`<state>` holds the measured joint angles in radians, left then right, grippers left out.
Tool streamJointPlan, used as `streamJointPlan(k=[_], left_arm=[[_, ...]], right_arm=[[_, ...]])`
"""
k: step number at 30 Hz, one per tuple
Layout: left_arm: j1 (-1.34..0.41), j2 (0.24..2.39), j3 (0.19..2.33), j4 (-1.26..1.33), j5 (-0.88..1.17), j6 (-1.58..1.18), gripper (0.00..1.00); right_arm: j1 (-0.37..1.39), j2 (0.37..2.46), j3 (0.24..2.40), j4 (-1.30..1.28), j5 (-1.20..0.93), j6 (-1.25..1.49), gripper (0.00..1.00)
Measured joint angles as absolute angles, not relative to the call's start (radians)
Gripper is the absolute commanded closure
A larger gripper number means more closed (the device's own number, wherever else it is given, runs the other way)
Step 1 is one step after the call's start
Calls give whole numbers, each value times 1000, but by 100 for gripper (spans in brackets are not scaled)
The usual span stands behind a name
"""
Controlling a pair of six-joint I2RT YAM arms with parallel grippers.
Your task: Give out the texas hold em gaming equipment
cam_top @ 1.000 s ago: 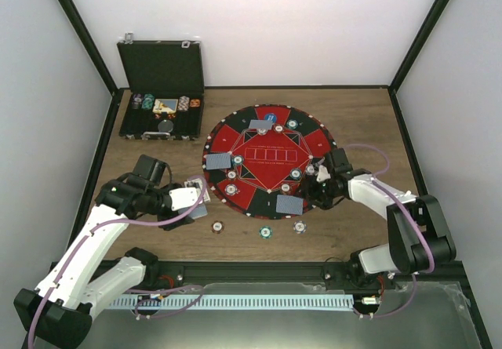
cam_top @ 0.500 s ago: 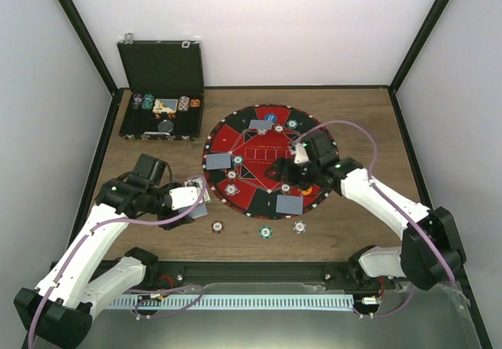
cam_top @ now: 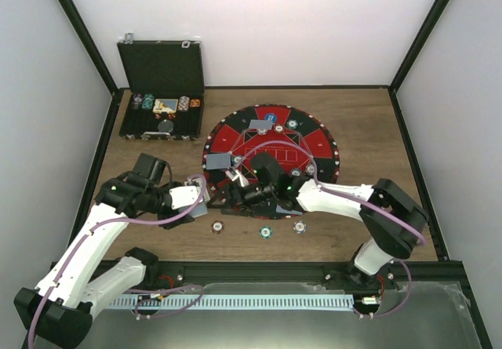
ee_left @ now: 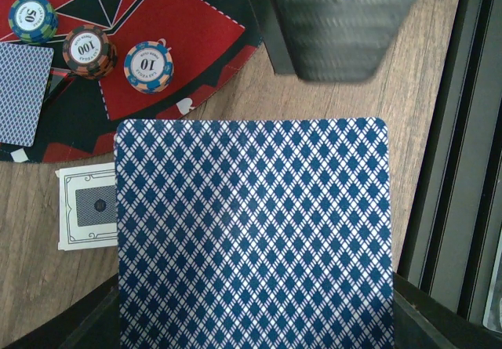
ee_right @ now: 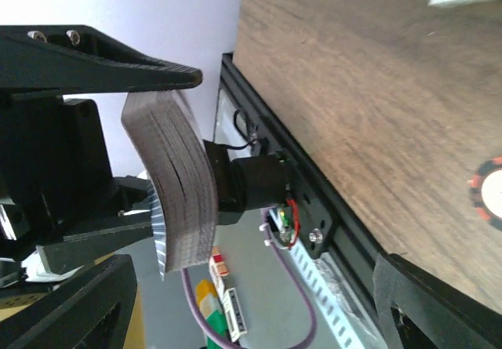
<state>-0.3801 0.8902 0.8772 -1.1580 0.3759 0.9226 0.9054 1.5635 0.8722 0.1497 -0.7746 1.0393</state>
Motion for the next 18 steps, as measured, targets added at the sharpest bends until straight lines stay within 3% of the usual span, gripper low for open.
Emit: streamJointPlan(k=[18], left_arm=[[-380, 893, 877, -1158, 376, 923, 94]], right_arm=[[974, 1821, 1028, 422, -865, 1186, 22]])
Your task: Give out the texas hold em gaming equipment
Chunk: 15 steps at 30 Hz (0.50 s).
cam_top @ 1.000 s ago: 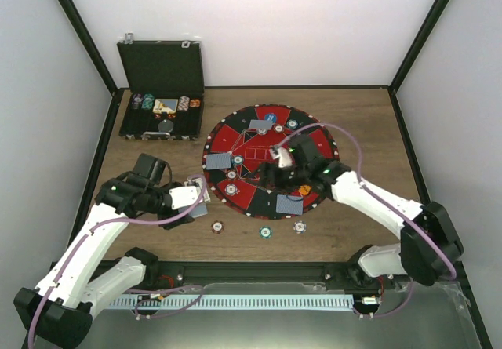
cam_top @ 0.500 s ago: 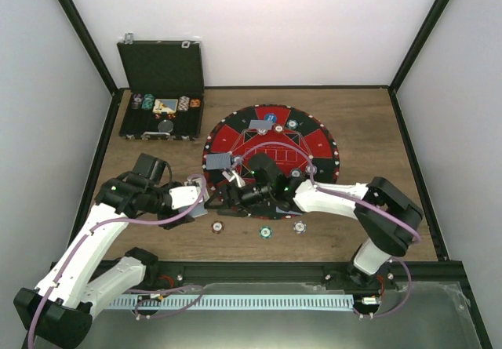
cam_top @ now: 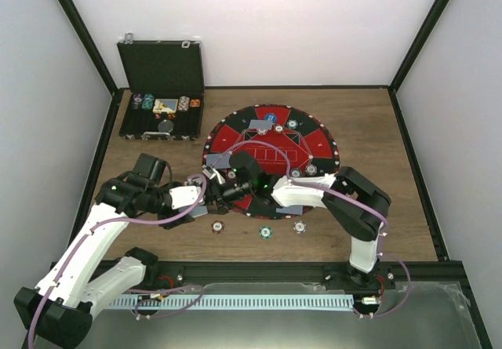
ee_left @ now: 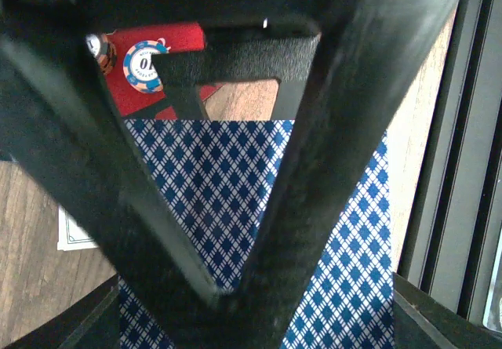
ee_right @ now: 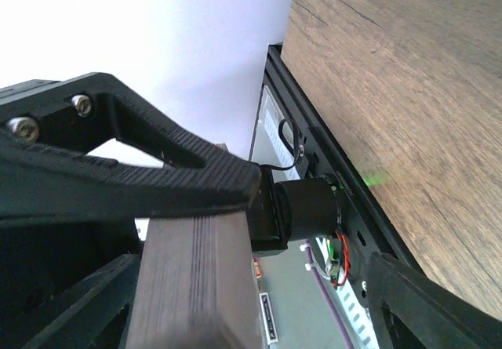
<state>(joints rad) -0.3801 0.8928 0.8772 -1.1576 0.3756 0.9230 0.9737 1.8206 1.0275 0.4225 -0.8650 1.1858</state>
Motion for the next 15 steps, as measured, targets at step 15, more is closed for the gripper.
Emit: streamJointPlan(k=[15], left_arm=[[-380, 894, 877, -1163, 377, 923, 94]], right_arm=[[966, 1885, 1023, 511, -905, 1190, 41]])
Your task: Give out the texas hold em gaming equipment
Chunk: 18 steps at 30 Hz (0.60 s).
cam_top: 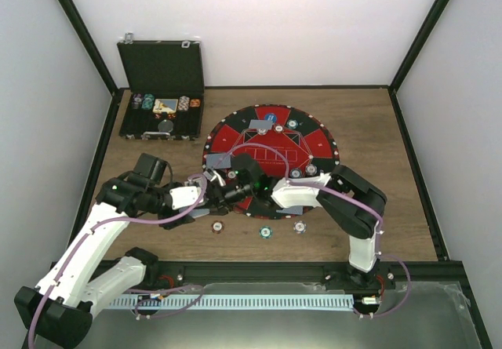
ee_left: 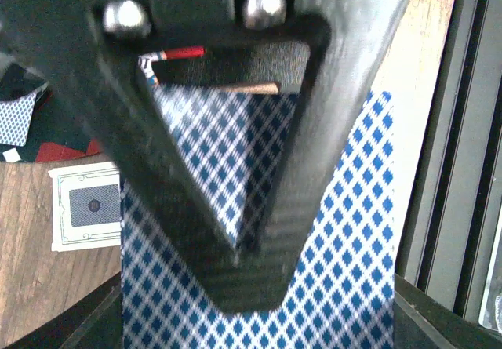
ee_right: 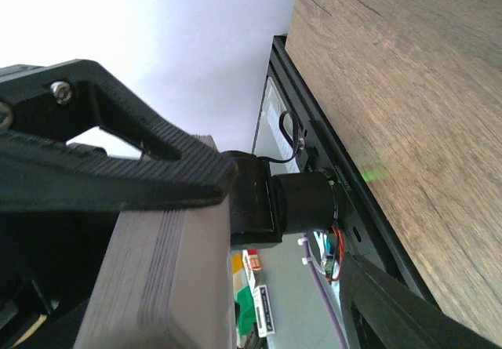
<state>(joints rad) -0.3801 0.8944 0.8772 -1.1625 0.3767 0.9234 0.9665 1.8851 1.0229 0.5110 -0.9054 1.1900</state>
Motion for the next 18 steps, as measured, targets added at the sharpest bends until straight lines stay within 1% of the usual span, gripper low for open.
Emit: streamJointPlan(k=[6, 16, 18], left_arm=[[-380, 896, 877, -1164, 370, 923, 94], [-380, 897, 877, -1166, 361, 923, 94], [-380, 897, 877, -1166, 360, 923, 94]], right_arm=[[925, 1821, 950, 515, -916, 1168, 47], [902, 1755, 943, 408, -904, 1099, 65], [900, 1738, 943, 377, -895, 1079, 67]])
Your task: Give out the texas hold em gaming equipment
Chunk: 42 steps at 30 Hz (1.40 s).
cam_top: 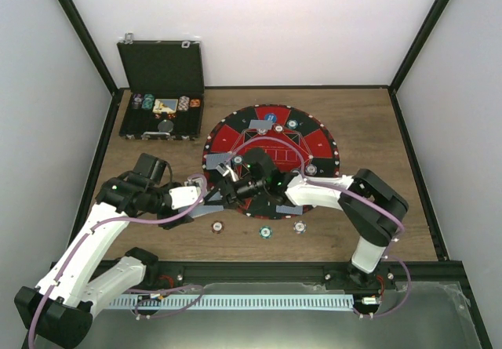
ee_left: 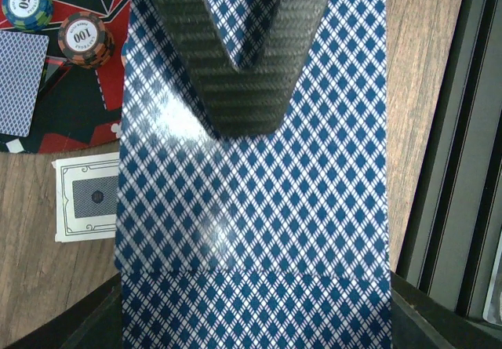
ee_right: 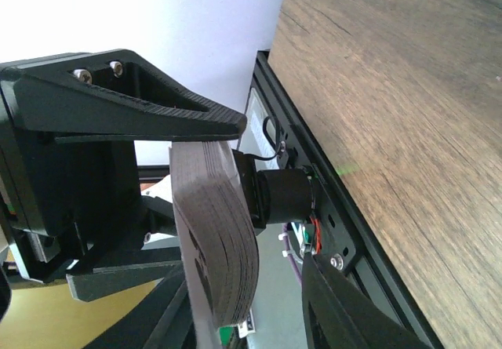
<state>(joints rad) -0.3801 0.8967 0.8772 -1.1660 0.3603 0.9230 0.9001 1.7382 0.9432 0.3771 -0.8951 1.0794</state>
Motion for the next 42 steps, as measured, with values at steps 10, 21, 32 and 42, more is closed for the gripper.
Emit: streamJointPlan(k=[10, 21, 32, 42], left_arm=[[-380, 896, 877, -1180, 354, 923, 94], [-380, 893, 877, -1178, 361, 923, 94], [-380, 884, 892, -1182, 361, 923, 94], [-380, 880, 896, -1192, 360, 922, 94]], right_arm=[[883, 1677, 943, 219, -854, 995, 87], [812, 1628, 942, 72, -833, 925, 94], [644, 1834, 1233, -65, -846, 800, 94], [644, 2323, 1801, -299, -790, 692, 85]])
